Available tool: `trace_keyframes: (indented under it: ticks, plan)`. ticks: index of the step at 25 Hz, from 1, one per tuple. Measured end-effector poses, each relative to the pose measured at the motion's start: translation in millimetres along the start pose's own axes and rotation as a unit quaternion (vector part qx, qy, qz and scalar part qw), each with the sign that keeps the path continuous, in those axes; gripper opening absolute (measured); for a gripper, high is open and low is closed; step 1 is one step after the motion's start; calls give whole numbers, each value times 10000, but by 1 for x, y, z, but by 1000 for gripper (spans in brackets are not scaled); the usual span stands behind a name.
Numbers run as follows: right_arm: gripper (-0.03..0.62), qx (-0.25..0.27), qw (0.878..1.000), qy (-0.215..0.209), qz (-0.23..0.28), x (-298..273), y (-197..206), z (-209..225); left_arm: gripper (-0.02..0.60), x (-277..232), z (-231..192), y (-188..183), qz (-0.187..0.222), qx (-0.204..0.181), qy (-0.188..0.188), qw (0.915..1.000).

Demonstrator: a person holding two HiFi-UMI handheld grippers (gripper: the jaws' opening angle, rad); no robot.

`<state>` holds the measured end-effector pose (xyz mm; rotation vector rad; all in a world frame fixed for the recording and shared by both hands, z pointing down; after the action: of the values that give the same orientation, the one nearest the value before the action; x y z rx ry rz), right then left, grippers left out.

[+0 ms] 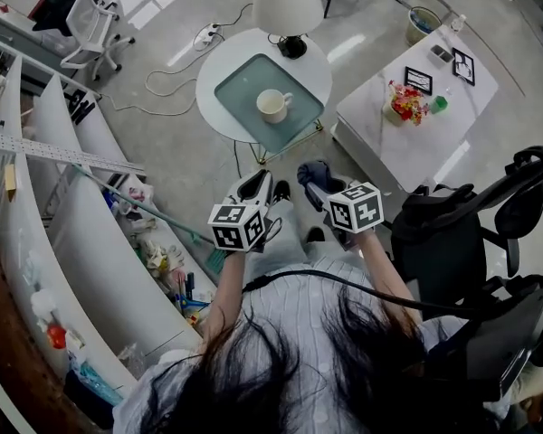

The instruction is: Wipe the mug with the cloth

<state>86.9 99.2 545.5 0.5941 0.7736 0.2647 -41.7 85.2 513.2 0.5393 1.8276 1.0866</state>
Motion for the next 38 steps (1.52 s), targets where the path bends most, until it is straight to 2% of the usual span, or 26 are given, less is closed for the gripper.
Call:
trace_keyframes:
  ticks: [8,20,28,38]
  plan:
    - [94,247,9993,-205,-204,10,31,-18,44,37,16,31,7,182,-232,9996]
    - [94,589,9968,-405,-347,13,45,-38,44,62,24,41,129,170,-443,9988]
    - [94,659,9964,-381,-377,11,42,-37,44,62,20,37,159,196,-499,9984]
    - [94,739,9962,-265,-370,7,28,-27,44,47,18,22,155,63,-395,9991]
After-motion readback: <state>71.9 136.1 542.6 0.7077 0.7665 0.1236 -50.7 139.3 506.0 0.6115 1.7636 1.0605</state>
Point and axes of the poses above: the fingertips, and each gripper's own axes: x backward along the fingers, z to its right, y out of its underside, the point moved 2 cm from there along x, backward along the fingers, and after that the axes turned 8 degrees about -x, right-handed, at the moved point
